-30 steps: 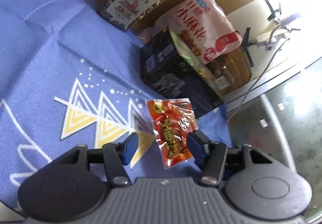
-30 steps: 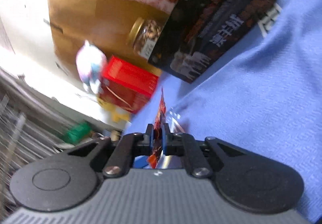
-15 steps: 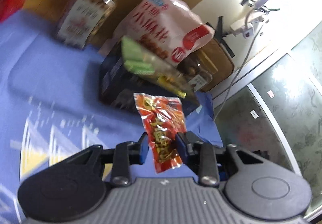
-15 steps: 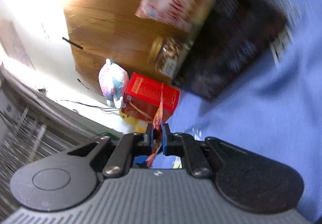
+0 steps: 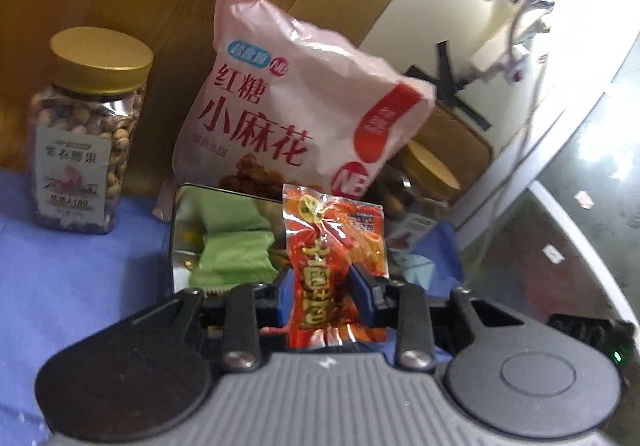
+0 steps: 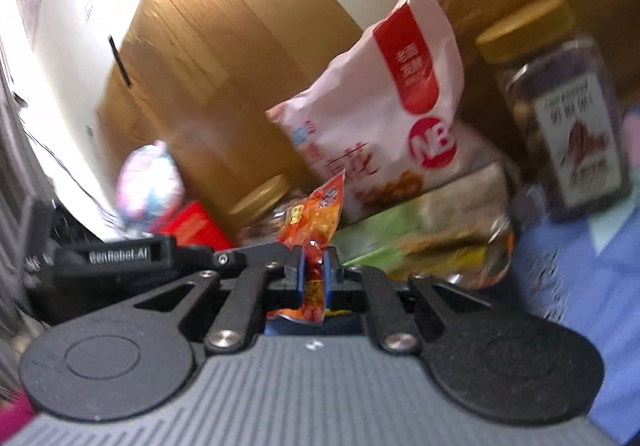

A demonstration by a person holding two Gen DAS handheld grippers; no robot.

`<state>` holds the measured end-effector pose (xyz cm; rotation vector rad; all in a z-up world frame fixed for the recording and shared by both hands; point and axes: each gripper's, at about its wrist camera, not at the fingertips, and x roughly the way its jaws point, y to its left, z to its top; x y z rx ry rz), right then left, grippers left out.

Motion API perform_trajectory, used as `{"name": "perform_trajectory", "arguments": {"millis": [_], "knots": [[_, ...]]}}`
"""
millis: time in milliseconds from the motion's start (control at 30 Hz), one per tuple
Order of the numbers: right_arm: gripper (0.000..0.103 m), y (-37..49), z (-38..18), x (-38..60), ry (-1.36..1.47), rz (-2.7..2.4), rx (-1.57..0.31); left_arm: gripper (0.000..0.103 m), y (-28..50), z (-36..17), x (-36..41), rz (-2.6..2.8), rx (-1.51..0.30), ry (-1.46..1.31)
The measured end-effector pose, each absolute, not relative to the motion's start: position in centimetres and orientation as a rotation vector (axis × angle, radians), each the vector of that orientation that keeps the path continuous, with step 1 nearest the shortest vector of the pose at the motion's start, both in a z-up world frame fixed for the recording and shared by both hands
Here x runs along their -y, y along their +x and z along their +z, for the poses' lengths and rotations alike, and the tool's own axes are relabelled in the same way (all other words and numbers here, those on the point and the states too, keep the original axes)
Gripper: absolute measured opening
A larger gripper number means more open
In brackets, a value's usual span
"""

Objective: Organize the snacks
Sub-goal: 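Carry the red snack pack into the metal tin and release it, then move the left gripper to the green pickled snack bag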

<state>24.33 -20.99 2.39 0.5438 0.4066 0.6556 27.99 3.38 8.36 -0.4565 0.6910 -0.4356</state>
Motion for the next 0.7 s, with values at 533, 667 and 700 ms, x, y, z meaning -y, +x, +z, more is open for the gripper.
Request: {"name": "perform_trajectory", "arguments": {"millis": [533, 667, 700], "knots": [[0.062, 22.7, 1.1, 19.1, 0.14, 0.41, -0.147, 0.038, 28.8, 7.8, -0.7, -0.248, -0.68, -0.323], [0.055, 22.6, 0.7, 17.9, 0.035, 0.403, -0.171, 0.038, 26.6, 9.4, -1.5, -0.253, -0.64, -0.354], [0.053, 22.6, 0.5, 17.6, 0.002, 0.39, -0.181, 0.038, 25.9, 9.6, -1.8, -0.256, -0.636, -0.359]]}}
